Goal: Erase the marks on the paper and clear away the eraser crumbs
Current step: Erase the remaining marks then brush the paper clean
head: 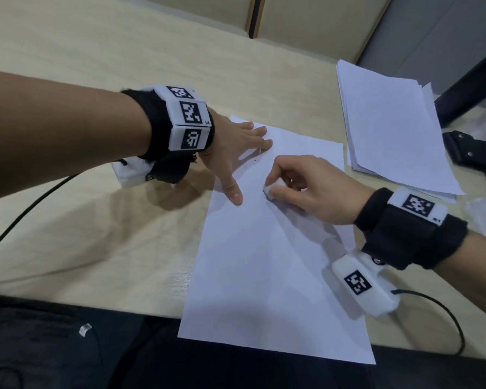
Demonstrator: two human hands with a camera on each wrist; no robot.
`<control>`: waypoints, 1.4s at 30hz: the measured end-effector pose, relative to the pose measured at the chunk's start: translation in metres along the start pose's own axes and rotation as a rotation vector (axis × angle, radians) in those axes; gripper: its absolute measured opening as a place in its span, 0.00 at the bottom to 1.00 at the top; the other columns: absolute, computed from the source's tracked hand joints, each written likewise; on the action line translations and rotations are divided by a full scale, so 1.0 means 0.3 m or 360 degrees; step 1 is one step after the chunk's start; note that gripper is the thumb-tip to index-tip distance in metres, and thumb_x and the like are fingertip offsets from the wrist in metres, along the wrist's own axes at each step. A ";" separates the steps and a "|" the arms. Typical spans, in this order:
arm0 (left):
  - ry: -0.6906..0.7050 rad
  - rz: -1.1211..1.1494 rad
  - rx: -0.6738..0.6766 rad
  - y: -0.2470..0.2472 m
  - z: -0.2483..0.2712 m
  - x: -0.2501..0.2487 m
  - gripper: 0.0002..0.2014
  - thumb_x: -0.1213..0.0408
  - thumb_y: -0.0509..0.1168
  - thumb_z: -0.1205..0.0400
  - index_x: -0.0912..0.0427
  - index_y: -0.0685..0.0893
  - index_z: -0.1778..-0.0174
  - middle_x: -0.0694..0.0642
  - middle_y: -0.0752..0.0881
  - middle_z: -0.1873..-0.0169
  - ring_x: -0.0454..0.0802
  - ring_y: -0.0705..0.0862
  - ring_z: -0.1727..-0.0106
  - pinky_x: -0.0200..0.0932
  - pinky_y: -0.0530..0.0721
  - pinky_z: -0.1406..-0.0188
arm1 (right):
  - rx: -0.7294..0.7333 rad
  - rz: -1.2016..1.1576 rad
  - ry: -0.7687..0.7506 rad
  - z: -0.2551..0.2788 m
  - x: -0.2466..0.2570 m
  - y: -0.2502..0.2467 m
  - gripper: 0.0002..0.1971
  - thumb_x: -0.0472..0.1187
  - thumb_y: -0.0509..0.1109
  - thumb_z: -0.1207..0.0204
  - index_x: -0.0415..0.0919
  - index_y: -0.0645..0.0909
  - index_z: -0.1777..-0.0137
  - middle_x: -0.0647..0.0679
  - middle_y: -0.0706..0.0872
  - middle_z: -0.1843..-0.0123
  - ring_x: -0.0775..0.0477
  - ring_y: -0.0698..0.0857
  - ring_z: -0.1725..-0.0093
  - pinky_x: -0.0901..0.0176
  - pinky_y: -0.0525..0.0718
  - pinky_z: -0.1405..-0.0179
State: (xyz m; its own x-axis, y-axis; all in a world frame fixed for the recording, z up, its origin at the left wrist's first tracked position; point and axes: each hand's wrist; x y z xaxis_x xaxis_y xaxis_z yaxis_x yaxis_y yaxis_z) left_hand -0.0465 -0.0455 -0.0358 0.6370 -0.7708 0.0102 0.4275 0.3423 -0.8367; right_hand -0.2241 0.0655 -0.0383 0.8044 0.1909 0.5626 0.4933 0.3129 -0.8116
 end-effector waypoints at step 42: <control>0.0023 0.0060 -0.0069 0.006 -0.003 0.009 0.66 0.23 0.69 0.43 0.39 0.37 0.16 0.43 0.36 0.15 0.44 0.38 0.14 0.61 0.53 0.17 | -0.0167 -0.0406 0.0342 -0.131 -0.042 -0.056 0.06 0.37 0.71 0.23 0.33 0.80 0.53 0.33 0.90 0.62 0.41 0.84 0.74 0.47 0.82 0.69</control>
State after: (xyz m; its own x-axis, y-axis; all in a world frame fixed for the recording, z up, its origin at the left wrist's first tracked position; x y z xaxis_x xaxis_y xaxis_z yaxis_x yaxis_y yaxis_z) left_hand -0.0445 -0.0474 -0.0379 0.6428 -0.7655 -0.0295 0.3751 0.3481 -0.8592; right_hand -0.2297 0.0213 -0.0379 0.6965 -0.0848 0.7125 0.7099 0.2257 -0.6671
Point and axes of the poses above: each hand's wrist, its own z-axis away from the middle knuckle, its own y-axis out of the palm, x = y × z
